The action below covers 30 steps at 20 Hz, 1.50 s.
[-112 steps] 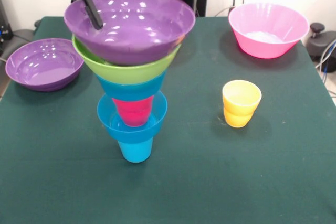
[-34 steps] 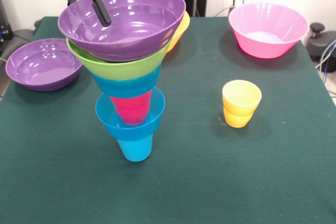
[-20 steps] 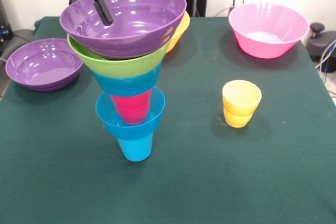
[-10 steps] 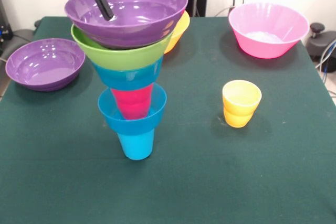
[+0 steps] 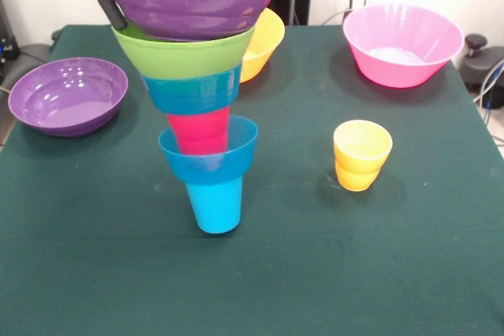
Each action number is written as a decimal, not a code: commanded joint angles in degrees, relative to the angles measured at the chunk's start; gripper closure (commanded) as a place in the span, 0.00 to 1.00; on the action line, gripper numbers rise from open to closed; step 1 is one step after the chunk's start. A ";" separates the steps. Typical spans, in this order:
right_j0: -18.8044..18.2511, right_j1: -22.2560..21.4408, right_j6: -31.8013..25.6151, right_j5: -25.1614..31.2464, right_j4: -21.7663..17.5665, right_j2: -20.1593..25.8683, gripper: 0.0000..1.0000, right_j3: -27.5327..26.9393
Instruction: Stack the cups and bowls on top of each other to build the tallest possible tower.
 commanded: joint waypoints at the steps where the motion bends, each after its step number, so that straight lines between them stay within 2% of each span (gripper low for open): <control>1: 3.19 -0.03 -13.24 5.56 -1.00 -0.32 0.00 -3.37; 10: 4.83 0.44 -11.53 3.44 -2.34 -1.15 0.00 -4.29; 18: 7.71 2.06 -9.97 1.51 -3.32 -2.80 0.00 -6.88; 23: 7.78 1.57 -9.49 0.47 -3.31 -2.94 0.00 -6.09; 30: 8.77 2.98 -12.02 2.63 -3.33 -3.44 0.00 -9.30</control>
